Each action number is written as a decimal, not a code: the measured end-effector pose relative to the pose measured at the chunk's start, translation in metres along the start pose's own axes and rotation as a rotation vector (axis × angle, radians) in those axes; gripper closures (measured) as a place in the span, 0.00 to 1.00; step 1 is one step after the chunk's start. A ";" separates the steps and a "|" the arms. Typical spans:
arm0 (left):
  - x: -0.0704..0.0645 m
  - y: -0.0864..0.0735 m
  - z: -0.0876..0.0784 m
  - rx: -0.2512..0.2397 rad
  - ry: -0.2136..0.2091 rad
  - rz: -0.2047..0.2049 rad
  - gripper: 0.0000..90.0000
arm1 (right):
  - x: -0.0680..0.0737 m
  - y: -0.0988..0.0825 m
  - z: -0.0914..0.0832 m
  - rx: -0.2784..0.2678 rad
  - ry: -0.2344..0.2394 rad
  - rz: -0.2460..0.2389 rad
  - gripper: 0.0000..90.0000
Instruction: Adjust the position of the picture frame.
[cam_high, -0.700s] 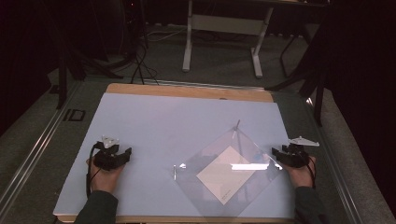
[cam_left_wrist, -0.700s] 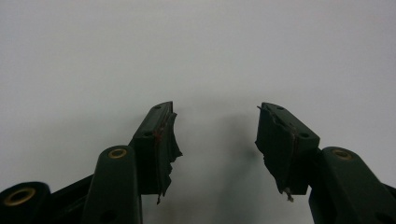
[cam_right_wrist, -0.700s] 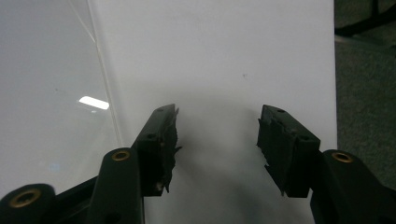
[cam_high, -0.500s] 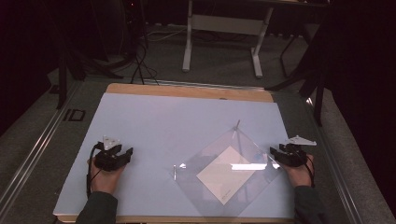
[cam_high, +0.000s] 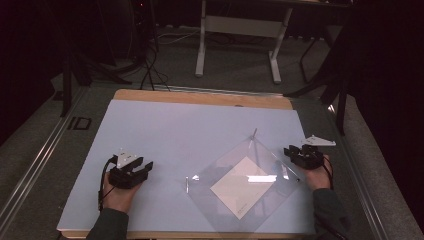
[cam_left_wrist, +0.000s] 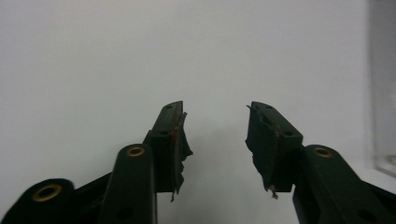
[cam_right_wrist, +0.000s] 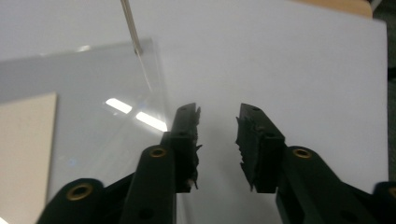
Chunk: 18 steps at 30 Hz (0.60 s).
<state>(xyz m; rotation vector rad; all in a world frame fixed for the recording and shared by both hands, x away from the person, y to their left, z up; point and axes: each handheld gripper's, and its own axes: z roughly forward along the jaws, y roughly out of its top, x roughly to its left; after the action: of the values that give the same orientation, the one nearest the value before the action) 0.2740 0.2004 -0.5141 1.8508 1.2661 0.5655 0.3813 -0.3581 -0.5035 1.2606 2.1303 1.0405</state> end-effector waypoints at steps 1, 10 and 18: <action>-0.002 -0.001 0.000 0.004 -0.012 0.002 0.65 | 0.001 0.004 0.001 -0.006 0.007 -0.007 0.76; -0.014 -0.003 -0.006 -0.043 -0.083 -0.003 0.69 | 0.012 0.031 0.015 -0.015 0.038 -0.064 0.77; -0.025 -0.001 -0.010 -0.066 -0.107 0.018 0.69 | 0.024 0.044 0.034 -0.004 0.071 -0.108 0.76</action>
<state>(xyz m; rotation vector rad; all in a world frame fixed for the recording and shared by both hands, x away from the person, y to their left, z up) 0.2566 0.1815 -0.5075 1.8144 1.1488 0.5053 0.4170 -0.3113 -0.4901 1.1093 2.2214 1.0571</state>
